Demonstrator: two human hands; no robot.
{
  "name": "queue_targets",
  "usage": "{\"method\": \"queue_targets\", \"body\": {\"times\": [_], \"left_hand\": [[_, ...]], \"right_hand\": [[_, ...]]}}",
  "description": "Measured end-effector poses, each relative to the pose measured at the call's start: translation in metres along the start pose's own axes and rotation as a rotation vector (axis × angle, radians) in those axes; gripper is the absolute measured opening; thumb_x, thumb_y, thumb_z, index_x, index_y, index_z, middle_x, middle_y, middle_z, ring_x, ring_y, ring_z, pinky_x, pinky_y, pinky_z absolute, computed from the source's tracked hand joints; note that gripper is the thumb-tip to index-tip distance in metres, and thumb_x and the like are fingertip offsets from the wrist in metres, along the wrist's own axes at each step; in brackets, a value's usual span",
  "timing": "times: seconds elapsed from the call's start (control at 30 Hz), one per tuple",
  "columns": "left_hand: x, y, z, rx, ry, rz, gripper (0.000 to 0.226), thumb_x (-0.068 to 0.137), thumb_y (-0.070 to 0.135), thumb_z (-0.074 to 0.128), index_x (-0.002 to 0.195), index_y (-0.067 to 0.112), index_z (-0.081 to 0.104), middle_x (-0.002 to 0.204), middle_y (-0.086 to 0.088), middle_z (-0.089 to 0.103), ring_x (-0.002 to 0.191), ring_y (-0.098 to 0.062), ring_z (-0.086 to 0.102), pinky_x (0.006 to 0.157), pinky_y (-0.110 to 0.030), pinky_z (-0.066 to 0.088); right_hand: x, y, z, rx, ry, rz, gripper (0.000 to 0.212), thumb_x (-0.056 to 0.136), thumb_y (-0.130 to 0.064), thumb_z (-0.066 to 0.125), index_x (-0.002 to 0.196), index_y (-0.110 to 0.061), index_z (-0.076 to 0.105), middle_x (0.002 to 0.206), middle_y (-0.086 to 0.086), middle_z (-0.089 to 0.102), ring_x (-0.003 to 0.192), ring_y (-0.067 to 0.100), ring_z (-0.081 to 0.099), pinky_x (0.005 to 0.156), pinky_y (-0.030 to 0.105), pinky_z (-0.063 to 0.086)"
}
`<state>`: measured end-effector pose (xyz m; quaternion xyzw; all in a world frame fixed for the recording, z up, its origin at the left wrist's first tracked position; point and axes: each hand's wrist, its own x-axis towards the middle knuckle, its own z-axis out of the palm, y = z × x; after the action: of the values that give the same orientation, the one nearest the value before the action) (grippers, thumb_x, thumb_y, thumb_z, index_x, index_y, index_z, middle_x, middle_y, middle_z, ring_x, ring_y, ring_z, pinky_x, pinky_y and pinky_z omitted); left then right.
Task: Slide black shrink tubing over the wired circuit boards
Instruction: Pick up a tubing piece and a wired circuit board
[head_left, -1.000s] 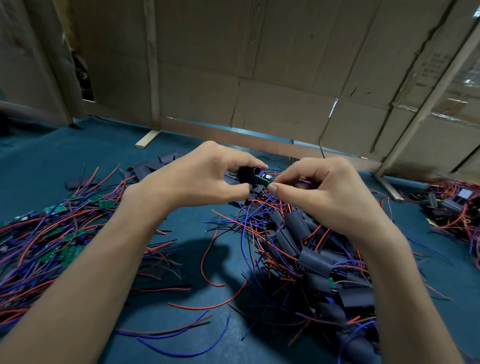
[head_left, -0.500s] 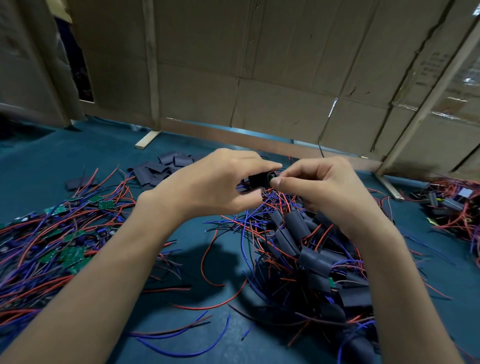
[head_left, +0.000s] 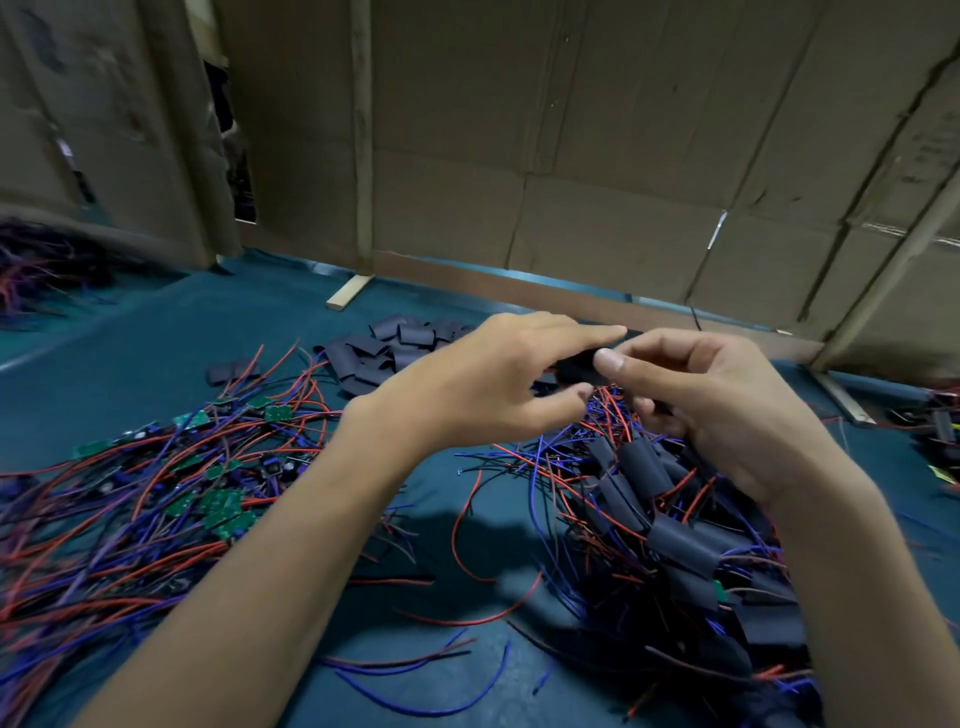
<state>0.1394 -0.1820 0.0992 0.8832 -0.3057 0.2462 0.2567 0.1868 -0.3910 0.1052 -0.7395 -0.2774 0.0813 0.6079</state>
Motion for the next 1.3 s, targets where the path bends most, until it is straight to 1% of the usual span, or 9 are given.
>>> {"method": "queue_targets", "body": {"times": [0.13, 0.27, 0.4, 0.5, 0.73, 0.87, 1.0, 1.13, 1.3], "left_hand": [[0.002, 0.002, -0.002, -0.050, -0.040, -0.034, 0.066, 0.092, 0.022, 0.071, 0.152, 0.018, 0.043, 0.126, 0.000, 0.066, 0.116, -0.016, 0.055, 0.102, -0.025, 0.041], [-0.003, -0.034, -0.017, -0.049, 0.019, -0.195, 0.067, 0.094, 0.039, 0.068, 0.153, 0.025, 0.040, 0.143, 0.005, 0.057, 0.131, -0.002, 0.044, 0.108, -0.008, 0.026], [-0.035, -0.105, -0.017, 0.333, -0.193, -0.805, 0.069, 0.095, 0.046, 0.059, 0.154, 0.020, 0.034, 0.152, -0.013, 0.044, 0.140, -0.034, 0.038, 0.115, -0.044, 0.034], [-0.066, -0.129, 0.001, 0.408, -0.464, -1.122, 0.064, 0.095, 0.052, 0.056, 0.148, 0.021, 0.037, 0.152, -0.014, 0.036, 0.139, -0.042, 0.031, 0.111, -0.054, 0.030], [-0.063, -0.129, 0.006, 0.420, -0.292, -1.039, 0.025, 0.085, 0.045, 0.071, 0.103, 0.028, 0.072, 0.113, -0.008, 0.067, 0.119, -0.033, 0.051, 0.100, -0.048, 0.031], [-0.058, -0.119, 0.000, 0.428, -0.290, -0.970, 0.038, 0.093, 0.051, 0.060, 0.069, 0.023, 0.051, 0.099, -0.004, 0.063, 0.117, -0.030, 0.051, 0.104, -0.051, 0.027], [-0.041, -0.092, -0.026, 0.089, -0.241, -0.750, 0.032, 0.103, 0.036, 0.051, 0.081, 0.014, 0.059, 0.083, -0.006, 0.061, 0.091, -0.029, 0.059, 0.080, -0.039, 0.044], [-0.014, -0.038, -0.038, -0.254, -0.088, -0.456, 0.028, 0.106, 0.026, 0.049, 0.091, 0.010, 0.067, 0.079, -0.002, 0.066, 0.063, -0.010, 0.058, 0.065, -0.030, 0.048], [0.007, 0.008, -0.024, -0.175, -0.069, -0.257, 0.020, 0.102, 0.012, 0.055, 0.097, 0.004, 0.073, 0.096, -0.017, 0.063, 0.077, -0.021, 0.062, 0.079, -0.038, 0.050]], "right_hand": [[0.001, -0.003, 0.006, 0.000, 0.085, 0.015, 0.035, 0.052, -0.040, 0.091, 0.071, -0.018, 0.071, 0.055, -0.001, 0.055, 0.046, 0.009, 0.043, 0.041, 0.015, 0.033], [-0.010, -0.015, -0.029, -0.003, 0.164, 0.013, 0.050, 0.041, -0.039, 0.099, 0.081, -0.027, 0.073, 0.066, -0.002, 0.063, 0.044, 0.007, 0.048, 0.037, 0.013, 0.032], [-0.036, -0.022, -0.087, -0.348, 0.167, 0.139, 0.088, 0.034, -0.072, 0.092, 0.109, -0.029, 0.075, 0.079, 0.004, 0.076, 0.046, 0.010, 0.054, 0.046, 0.012, 0.041], [-0.042, -0.004, -0.123, -0.520, 0.135, 0.331, 0.087, 0.028, -0.082, 0.086, 0.102, -0.036, 0.077, 0.080, 0.003, 0.078, 0.055, 0.013, 0.066, 0.048, 0.015, 0.048], [-0.023, 0.021, -0.108, -0.746, 0.149, 0.407, 0.035, 0.057, -0.035, 0.095, 0.086, -0.043, 0.076, 0.061, -0.005, 0.069, 0.043, 0.005, 0.057, 0.042, 0.012, 0.039], [-0.017, 0.024, -0.101, -0.782, 0.273, 0.314, 0.050, 0.047, -0.062, 0.090, 0.093, -0.052, 0.071, 0.073, -0.007, 0.071, 0.062, 0.015, 0.070, 0.051, 0.029, 0.054], [-0.016, 0.003, -0.067, -0.643, 0.411, 0.078, 0.069, 0.053, -0.097, 0.059, 0.100, -0.048, 0.072, 0.086, -0.012, 0.076, 0.083, 0.013, 0.074, 0.079, 0.039, 0.059], [-0.012, -0.016, 0.006, -0.319, 0.278, -0.016, 0.056, 0.071, -0.080, 0.069, 0.105, -0.036, 0.077, 0.092, -0.006, 0.079, 0.081, 0.015, 0.077, 0.066, 0.029, 0.062], [-0.008, -0.018, 0.046, 0.039, 0.247, -0.013, 0.036, 0.081, -0.043, 0.075, 0.095, -0.010, 0.079, 0.090, 0.011, 0.078, 0.076, 0.025, 0.075, 0.052, 0.026, 0.056]]}}
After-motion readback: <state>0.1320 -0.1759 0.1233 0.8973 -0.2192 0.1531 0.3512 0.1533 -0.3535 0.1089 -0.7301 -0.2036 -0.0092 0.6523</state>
